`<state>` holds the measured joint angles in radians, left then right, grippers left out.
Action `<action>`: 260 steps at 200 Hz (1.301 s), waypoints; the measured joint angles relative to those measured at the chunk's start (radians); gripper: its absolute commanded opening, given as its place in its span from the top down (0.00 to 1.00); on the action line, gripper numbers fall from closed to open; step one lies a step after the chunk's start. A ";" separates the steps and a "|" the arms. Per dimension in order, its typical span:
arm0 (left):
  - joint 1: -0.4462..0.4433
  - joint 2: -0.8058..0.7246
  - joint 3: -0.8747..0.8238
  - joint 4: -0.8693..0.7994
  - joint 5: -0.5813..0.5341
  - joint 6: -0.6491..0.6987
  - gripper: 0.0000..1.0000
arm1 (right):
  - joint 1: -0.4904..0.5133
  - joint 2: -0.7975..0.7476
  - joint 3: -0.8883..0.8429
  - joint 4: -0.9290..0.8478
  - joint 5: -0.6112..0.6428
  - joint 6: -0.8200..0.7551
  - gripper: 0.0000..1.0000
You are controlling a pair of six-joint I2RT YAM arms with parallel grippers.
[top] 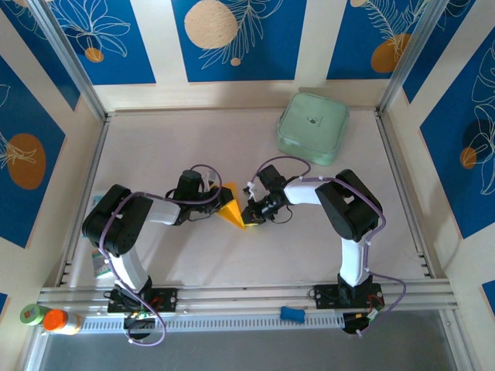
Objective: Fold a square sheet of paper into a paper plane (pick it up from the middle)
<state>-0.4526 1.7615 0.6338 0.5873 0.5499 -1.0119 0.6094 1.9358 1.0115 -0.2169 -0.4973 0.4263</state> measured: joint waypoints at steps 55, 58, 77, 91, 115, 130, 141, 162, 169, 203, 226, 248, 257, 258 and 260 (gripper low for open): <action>0.000 0.035 -0.002 0.016 0.000 -0.004 0.73 | 0.000 0.001 0.000 -0.001 0.000 -0.005 0.95; 0.000 0.038 0.000 0.016 0.000 -0.004 0.73 | 0.000 0.001 0.000 -0.001 0.000 -0.005 0.95; -0.002 0.051 0.011 0.016 0.001 -0.004 0.73 | 0.000 0.003 0.001 -0.003 -0.001 -0.008 0.95; -0.004 0.060 0.020 0.016 0.001 -0.004 0.73 | 0.000 0.004 0.003 -0.006 0.000 -0.008 0.94; -0.008 0.062 0.029 0.011 0.000 -0.003 0.73 | 0.001 0.006 0.008 -0.013 0.002 -0.012 0.94; -0.011 0.062 0.035 -0.002 0.000 -0.001 0.73 | 0.004 0.006 0.011 -0.018 0.007 -0.017 0.93; -0.014 0.062 0.041 -0.019 -0.002 0.001 0.73 | 0.006 0.006 0.015 -0.025 0.014 -0.019 0.92; -0.017 0.061 0.053 -0.053 -0.008 0.014 0.74 | 0.009 0.005 0.019 -0.034 0.021 -0.019 0.89; -0.019 0.060 0.056 -0.063 -0.011 0.020 0.73 | 0.011 0.003 0.020 -0.035 0.023 -0.019 0.88; -0.024 0.046 0.063 -0.107 -0.034 0.039 0.73 | 0.026 -0.018 0.018 -0.037 0.060 -0.018 0.86; -0.024 0.046 0.071 -0.125 -0.037 0.045 0.73 | 0.027 -0.029 0.013 -0.035 0.078 -0.018 0.85; -0.024 0.046 0.078 -0.140 -0.037 0.045 0.72 | 0.028 -0.045 -0.002 -0.027 0.092 -0.008 0.80; -0.026 0.046 0.082 -0.145 -0.038 0.045 0.71 | 0.027 -0.062 -0.014 -0.027 0.101 0.000 0.78; -0.026 0.046 0.082 -0.146 -0.038 0.045 0.71 | 0.027 -0.065 -0.017 -0.027 0.103 0.002 0.77; -0.026 0.046 0.083 -0.148 -0.038 0.045 0.71 | 0.026 -0.069 -0.020 -0.028 0.106 0.006 0.77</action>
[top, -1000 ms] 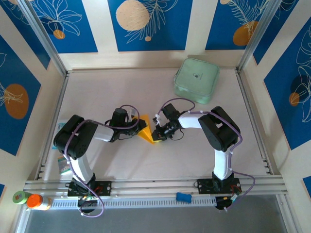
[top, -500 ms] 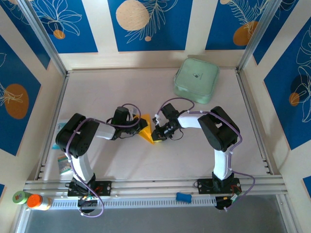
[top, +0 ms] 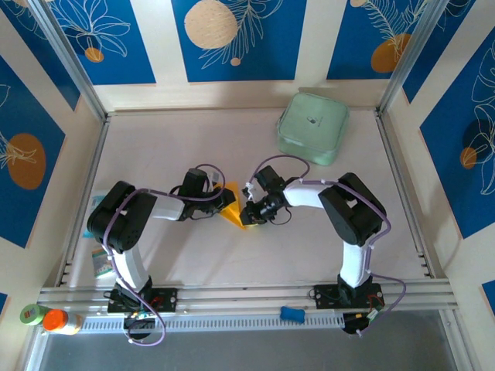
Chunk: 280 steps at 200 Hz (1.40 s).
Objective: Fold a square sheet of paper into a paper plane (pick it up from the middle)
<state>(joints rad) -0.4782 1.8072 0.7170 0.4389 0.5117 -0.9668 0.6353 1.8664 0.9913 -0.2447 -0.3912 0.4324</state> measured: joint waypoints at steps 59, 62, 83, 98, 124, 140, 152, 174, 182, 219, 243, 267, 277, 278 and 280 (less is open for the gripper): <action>-0.007 -0.002 0.029 -0.061 -0.013 0.000 0.70 | -0.021 -0.114 -0.047 0.024 0.075 0.087 0.73; -0.008 -0.002 0.029 -0.063 -0.014 0.000 0.70 | -0.021 -0.114 -0.047 0.026 0.077 0.094 0.73; -0.010 -0.002 0.033 -0.071 -0.018 0.000 0.70 | -0.020 -0.103 -0.039 0.028 0.082 0.121 0.73; -0.011 -0.002 0.036 -0.078 -0.019 0.000 0.70 | -0.020 -0.085 -0.026 0.036 0.081 0.138 0.73; -0.011 -0.002 0.038 -0.082 -0.022 0.000 0.70 | -0.020 -0.060 -0.011 0.050 0.077 0.155 0.74; -0.011 -0.002 0.039 -0.085 -0.022 0.000 0.71 | -0.020 -0.042 0.005 0.052 0.070 0.156 0.74; -0.011 -0.002 0.040 -0.087 -0.023 0.000 0.72 | -0.019 -0.029 0.015 0.058 0.064 0.156 0.74; -0.011 -0.002 0.040 -0.089 -0.026 0.000 0.72 | -0.019 -0.012 0.024 0.068 0.049 0.156 0.74; -0.011 -0.002 0.040 -0.089 -0.026 0.000 0.73 | -0.019 -0.009 0.024 0.072 0.044 0.156 0.74; -0.011 -0.002 0.040 -0.093 -0.030 0.000 0.75 | -0.019 0.003 0.030 0.080 0.029 0.156 0.74; -0.013 -0.002 0.040 -0.096 -0.034 0.000 0.76 | -0.019 0.010 0.035 0.093 0.020 0.156 0.75; -0.013 -0.002 0.042 -0.099 -0.034 0.000 0.76 | -0.019 0.023 0.035 0.100 0.017 0.156 0.78; -0.013 -0.002 0.042 -0.100 -0.034 0.000 0.76 | -0.019 0.029 0.035 0.100 0.016 0.157 0.80; -0.013 -0.002 0.042 -0.100 -0.035 0.000 0.76 | -0.019 0.030 0.036 0.100 0.016 0.158 0.80; -0.013 -0.002 0.042 -0.100 -0.035 0.000 0.76 | -0.019 0.032 0.036 0.100 0.016 0.159 0.80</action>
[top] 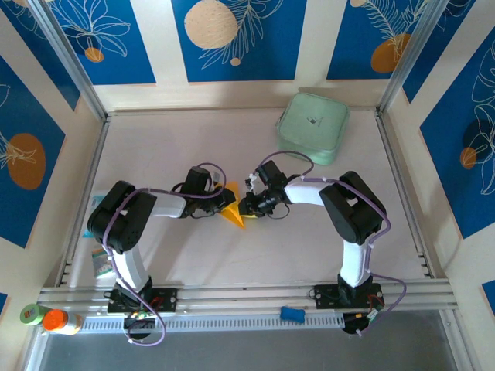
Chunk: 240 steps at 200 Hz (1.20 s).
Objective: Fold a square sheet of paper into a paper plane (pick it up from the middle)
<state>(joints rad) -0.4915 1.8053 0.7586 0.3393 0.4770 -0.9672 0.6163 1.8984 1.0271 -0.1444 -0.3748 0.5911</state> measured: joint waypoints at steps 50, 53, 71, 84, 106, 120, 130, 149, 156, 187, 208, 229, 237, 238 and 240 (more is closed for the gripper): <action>0.000 -0.002 0.000 -0.003 0.000 0.000 0.76 | -0.002 0.021 0.001 0.005 -0.007 0.015 0.92; 0.000 -0.004 0.000 -0.005 0.000 0.000 0.75 | -0.002 0.021 0.001 0.005 -0.008 0.016 0.92; 0.000 -0.011 0.000 -0.016 -0.006 0.000 0.74 | -0.003 0.023 0.000 0.010 -0.011 0.017 0.93; 0.000 -0.018 0.000 -0.023 -0.007 0.000 0.73 | -0.003 0.024 -0.003 0.017 -0.015 0.019 0.94; 0.000 -0.043 -0.002 -0.027 -0.012 0.000 0.69 | -0.008 0.024 -0.010 0.025 -0.020 0.020 0.96; 0.000 -0.063 -0.006 -0.026 -0.015 0.000 0.67 | -0.010 0.024 -0.011 0.027 -0.023 0.020 0.97; 0.003 -0.077 -0.012 -0.021 -0.018 0.000 0.67 | -0.010 0.024 -0.013 0.030 -0.024 0.020 0.97; 0.006 -0.091 -0.030 -0.014 -0.032 0.000 0.67 | -0.013 0.024 -0.015 0.033 -0.026 0.020 0.97; 0.007 -0.092 -0.036 -0.014 -0.038 0.000 0.67 | -0.013 0.024 -0.015 0.034 -0.026 0.020 0.97; 0.011 -0.091 -0.064 -0.015 -0.056 -0.004 0.68 | -0.013 0.024 -0.018 0.037 -0.026 0.020 0.98; 0.011 -0.085 -0.072 -0.008 -0.061 -0.011 0.67 | -0.014 0.024 -0.021 0.045 -0.026 0.020 0.98; 0.012 -0.084 -0.084 0.021 -0.063 -0.021 0.65 | -0.014 0.024 -0.023 0.046 -0.026 0.020 0.99; 0.012 -0.084 -0.092 0.040 -0.063 -0.026 0.64 | -0.014 0.024 -0.024 0.047 -0.026 0.020 0.99; 0.013 -0.084 -0.093 0.044 -0.063 -0.029 0.64 | -0.014 0.024 -0.024 0.048 -0.026 0.020 0.99; 0.013 -0.084 -0.095 0.048 -0.063 -0.030 0.64 | -0.014 0.024 -0.024 0.048 -0.026 0.020 0.99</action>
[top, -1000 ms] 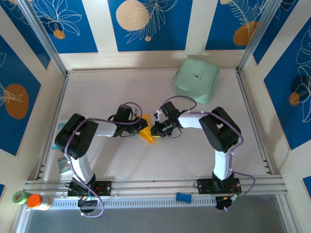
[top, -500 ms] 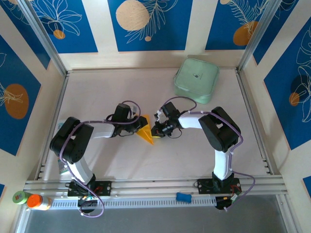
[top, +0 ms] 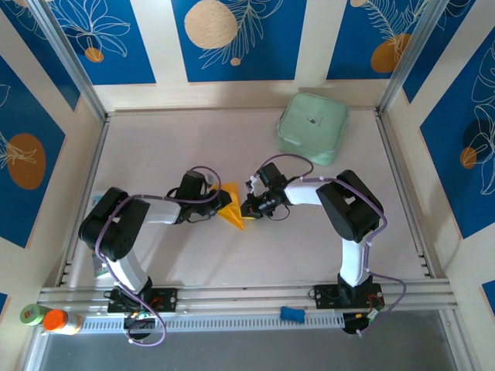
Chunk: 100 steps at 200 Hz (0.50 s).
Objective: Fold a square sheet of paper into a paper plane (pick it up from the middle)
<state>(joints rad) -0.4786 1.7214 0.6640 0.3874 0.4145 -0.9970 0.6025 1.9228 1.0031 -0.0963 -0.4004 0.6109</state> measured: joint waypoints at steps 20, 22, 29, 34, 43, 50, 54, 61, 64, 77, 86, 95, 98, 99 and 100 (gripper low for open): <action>0.001 0.000 -0.013 0.036 0.000 -0.012 0.63 | 0.000 0.000 -0.002 0.003 0.000 0.000 1.00; 0.001 0.000 -0.013 0.038 0.000 -0.013 0.64 | 0.000 0.000 -0.002 0.003 0.000 0.000 1.00; 0.001 0.001 -0.016 0.043 0.000 -0.016 0.64 | 0.000 0.000 -0.002 0.004 0.000 0.000 1.00; 0.002 0.001 -0.016 0.046 0.000 -0.019 0.64 | 0.000 0.000 -0.003 0.005 0.000 0.000 1.00; 0.002 0.002 -0.016 0.047 -0.001 -0.019 0.64 | 0.000 -0.001 -0.004 0.007 0.000 0.000 1.00; 0.002 0.002 -0.016 0.049 0.000 -0.020 0.64 | 0.001 -0.001 -0.005 0.008 0.001 0.000 1.00; 0.002 0.002 -0.016 0.050 -0.001 -0.023 0.64 | 0.002 -0.001 -0.005 0.008 0.002 0.000 1.00; 0.002 0.002 -0.016 0.052 -0.001 -0.024 0.64 | 0.003 -0.002 -0.005 0.008 0.003 0.000 1.00; 0.002 0.002 -0.017 0.054 -0.001 -0.024 0.64 | 0.005 -0.002 -0.005 0.008 0.004 0.000 1.00; 0.003 0.002 -0.019 0.061 0.000 -0.026 0.65 | 0.007 -0.002 -0.005 0.007 0.005 0.000 1.00; 0.003 0.002 -0.020 0.068 0.000 -0.027 0.65 | 0.007 -0.002 -0.005 0.007 0.006 0.000 1.00; 0.003 0.001 -0.021 0.076 0.004 -0.027 0.66 | 0.007 -0.002 -0.005 0.007 0.007 -0.001 1.00; 0.003 0.000 -0.021 0.078 0.005 -0.027 0.67 | 0.007 -0.002 -0.005 0.007 0.008 -0.001 1.00; 0.003 0.000 -0.021 0.079 0.005 -0.026 0.67 | 0.007 -0.002 -0.005 0.006 0.008 -0.001 1.00; 0.003 0.000 -0.021 0.079 0.005 -0.026 0.67 | 0.008 -0.002 -0.005 0.006 0.008 -0.001 1.00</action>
<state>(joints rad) -0.4759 1.7210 0.6430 0.4667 0.4194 -1.0233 0.6102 1.9209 0.9981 -0.0898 -0.3927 0.6102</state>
